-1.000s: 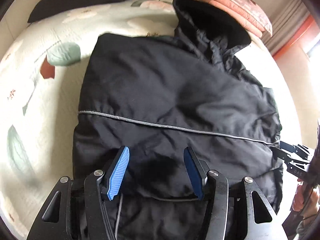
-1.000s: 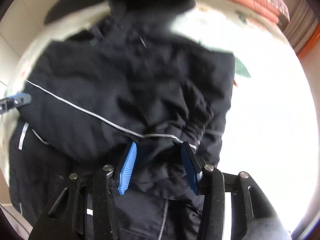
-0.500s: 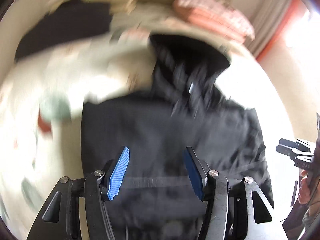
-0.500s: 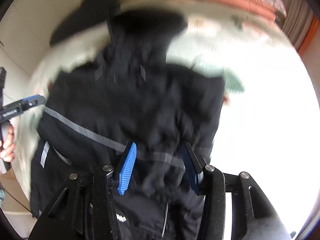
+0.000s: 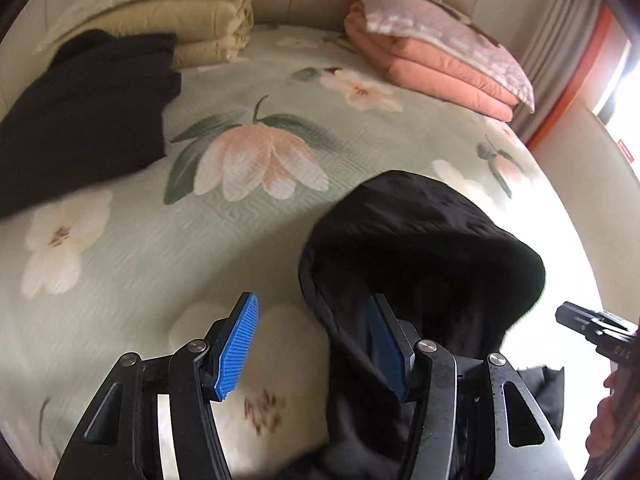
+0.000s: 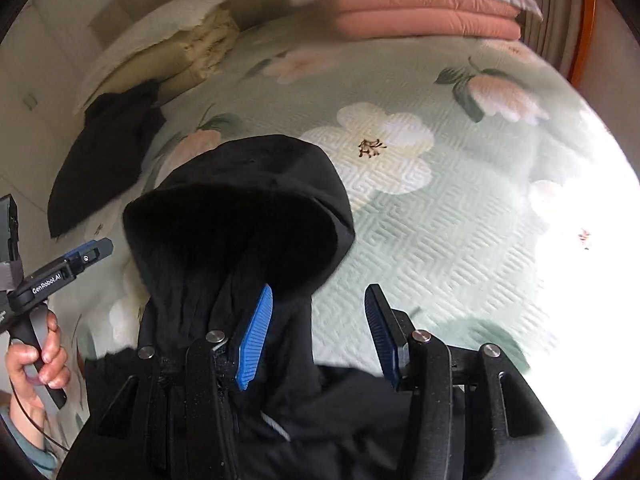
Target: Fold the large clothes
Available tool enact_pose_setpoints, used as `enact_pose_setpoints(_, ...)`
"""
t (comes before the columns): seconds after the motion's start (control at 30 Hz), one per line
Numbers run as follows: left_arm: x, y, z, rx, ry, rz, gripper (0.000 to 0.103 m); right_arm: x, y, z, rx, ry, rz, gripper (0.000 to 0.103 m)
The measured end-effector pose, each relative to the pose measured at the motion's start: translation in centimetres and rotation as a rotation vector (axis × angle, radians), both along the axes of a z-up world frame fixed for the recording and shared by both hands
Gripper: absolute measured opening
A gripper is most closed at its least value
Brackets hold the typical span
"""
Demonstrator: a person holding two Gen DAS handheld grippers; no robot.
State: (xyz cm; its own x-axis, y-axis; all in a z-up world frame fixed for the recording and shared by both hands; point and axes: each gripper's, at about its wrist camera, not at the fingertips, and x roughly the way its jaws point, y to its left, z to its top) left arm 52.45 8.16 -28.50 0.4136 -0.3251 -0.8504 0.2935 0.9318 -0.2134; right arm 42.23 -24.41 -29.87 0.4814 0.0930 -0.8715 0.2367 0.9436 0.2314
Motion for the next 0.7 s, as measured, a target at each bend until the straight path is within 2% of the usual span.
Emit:
enact_pose_setpoints(0.07, 2.2, 0.0, -1.7, -0.012, 0.026, 0.025, 0.059, 1.6, -0.4, -1.8, 0.009, 0.029, -0.015, 0.052)
enact_pose_setpoints(0.1, 2.5, 0.1, -2.1, -0.011, 0.032, 0.036, 0.051, 2.5, -0.6, -2.6, -0.006, 0.044, -0.024, 0.051)
enact_pose_setpoints(0.13, 3.3, 0.2, -2.9, -0.028, 0.047, 0.040, 0.020, 3.1, -0.4, -3.2, -0.031, 0.058, -0.029, 0.032)
enact_pose_setpoints(0.17, 3.7, 0.3, -3.4, -0.067, 0.070, 0.022, 0.008, 3.6, -0.4, -3.6, -0.040, 0.067, -0.019, 0.014)
enact_pose_setpoints(0.2, 3.8, 0.6, -3.5, -0.102, 0.080, 0.023, 0.007, 3.5, -0.5, -3.5, -0.041, 0.058, -0.011, 0.014)
enact_pose_setpoints(0.3, 1.9, 2.5, -1.8, -0.180, -0.006, 0.035, 0.007, 2.6, 0.4, -2.4, -0.090, -0.037, 0.060, 0.013)
enact_pose_setpoints(0.37, 0.2, 4.5, -1.4, -0.232, -0.014, 0.082, 0.007, 1.9, 0.4, -2.4, -0.093, -0.057, 0.089, 0.012)
enact_pose_setpoints(0.4, -0.3, 5.4, -1.9, -0.236, 0.004, 0.110, 0.007, 1.9, 0.1, -3.1, -0.075, -0.046, 0.088, 0.012)
enact_pose_setpoints(0.5, -0.9, 7.0, -6.8, -0.235, 0.161, 0.165, 0.010, 2.2, -0.5, -7.4, -0.037, 0.060, 0.090, 0.012)
enact_pose_setpoints(0.57, -0.7, 5.7, -10.5, -0.168, 0.246, 0.135, 0.011, 2.2, -0.5, -9.5, -0.028, 0.096, 0.099, 0.010)
enact_pose_setpoints(0.67, -0.7, 5.7, -10.1, -0.190, 0.217, 0.127, 0.011, 1.9, -0.8, -9.1, -0.003, 0.087, 0.087, 0.010)
enact_pose_setpoints(0.7, -0.7, 6.0, -9.7, -0.206, 0.213, 0.126, 0.017, 1.7, -0.9, -8.9, -0.001, 0.092, 0.090, 0.011)
